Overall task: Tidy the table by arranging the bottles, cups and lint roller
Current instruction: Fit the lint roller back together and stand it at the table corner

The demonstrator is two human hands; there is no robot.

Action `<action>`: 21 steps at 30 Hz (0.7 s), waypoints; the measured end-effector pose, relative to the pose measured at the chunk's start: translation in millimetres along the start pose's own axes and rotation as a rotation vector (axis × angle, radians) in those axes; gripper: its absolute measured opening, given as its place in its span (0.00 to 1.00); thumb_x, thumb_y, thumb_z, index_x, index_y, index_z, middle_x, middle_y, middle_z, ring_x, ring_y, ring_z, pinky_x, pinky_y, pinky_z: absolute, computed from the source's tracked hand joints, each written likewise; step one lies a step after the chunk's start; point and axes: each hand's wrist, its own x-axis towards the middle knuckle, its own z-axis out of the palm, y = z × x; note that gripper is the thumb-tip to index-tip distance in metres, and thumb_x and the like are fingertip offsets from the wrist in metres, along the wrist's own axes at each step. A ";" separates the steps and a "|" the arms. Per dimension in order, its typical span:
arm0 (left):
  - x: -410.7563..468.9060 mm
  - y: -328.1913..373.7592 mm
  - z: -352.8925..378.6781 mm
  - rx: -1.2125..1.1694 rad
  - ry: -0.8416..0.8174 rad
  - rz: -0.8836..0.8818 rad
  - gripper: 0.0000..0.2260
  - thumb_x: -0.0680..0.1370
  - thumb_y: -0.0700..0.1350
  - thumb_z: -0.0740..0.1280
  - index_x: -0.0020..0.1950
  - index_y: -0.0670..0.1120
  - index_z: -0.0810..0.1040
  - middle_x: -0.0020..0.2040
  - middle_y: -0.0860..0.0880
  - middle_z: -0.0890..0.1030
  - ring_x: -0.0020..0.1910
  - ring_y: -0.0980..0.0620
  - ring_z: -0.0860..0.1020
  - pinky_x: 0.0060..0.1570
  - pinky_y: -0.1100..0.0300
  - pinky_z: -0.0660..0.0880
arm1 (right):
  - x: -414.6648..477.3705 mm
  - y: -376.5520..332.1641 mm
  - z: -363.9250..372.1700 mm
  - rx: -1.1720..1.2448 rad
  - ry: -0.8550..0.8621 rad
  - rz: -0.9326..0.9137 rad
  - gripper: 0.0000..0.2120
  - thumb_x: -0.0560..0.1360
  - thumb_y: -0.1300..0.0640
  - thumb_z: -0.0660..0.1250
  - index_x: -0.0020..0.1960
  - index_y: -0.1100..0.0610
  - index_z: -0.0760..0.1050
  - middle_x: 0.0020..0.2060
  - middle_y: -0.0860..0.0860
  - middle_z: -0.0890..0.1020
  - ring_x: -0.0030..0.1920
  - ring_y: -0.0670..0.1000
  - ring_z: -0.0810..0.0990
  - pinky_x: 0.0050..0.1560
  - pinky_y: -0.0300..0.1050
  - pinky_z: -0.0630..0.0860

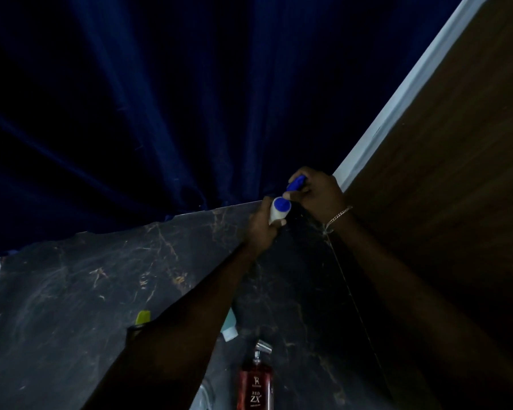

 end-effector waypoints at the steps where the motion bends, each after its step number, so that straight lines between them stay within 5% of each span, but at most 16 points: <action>1: 9.9 1.5 10.2 -0.017 -0.002 -0.008 0.16 0.80 0.39 0.71 0.65 0.39 0.74 0.59 0.41 0.82 0.58 0.43 0.80 0.60 0.46 0.77 | 8.1 9.8 -3.3 0.001 0.006 0.000 0.11 0.69 0.59 0.77 0.48 0.54 0.78 0.40 0.49 0.83 0.38 0.41 0.81 0.39 0.20 0.71; 8: 19.2 -8.2 26.0 -0.093 0.038 -0.077 0.14 0.80 0.37 0.70 0.65 0.38 0.74 0.58 0.41 0.82 0.58 0.43 0.81 0.63 0.42 0.77 | 20.0 29.2 10.8 -0.057 -0.093 -0.005 0.12 0.70 0.57 0.76 0.52 0.54 0.79 0.45 0.52 0.85 0.46 0.51 0.84 0.50 0.41 0.80; 14: 32.9 -12.0 38.4 -0.090 0.003 -0.108 0.20 0.80 0.38 0.70 0.71 0.40 0.70 0.65 0.41 0.80 0.65 0.43 0.79 0.68 0.42 0.74 | 32.1 46.1 14.8 -0.079 -0.160 -0.003 0.12 0.71 0.56 0.74 0.53 0.53 0.77 0.45 0.48 0.83 0.47 0.49 0.83 0.42 0.31 0.74; 21: 40.2 -24.9 46.6 -0.101 0.040 -0.113 0.19 0.80 0.40 0.71 0.70 0.41 0.70 0.61 0.43 0.82 0.60 0.46 0.81 0.64 0.43 0.76 | 35.1 58.6 22.1 -0.087 -0.148 -0.035 0.11 0.72 0.59 0.73 0.53 0.55 0.77 0.46 0.53 0.84 0.46 0.52 0.84 0.48 0.44 0.81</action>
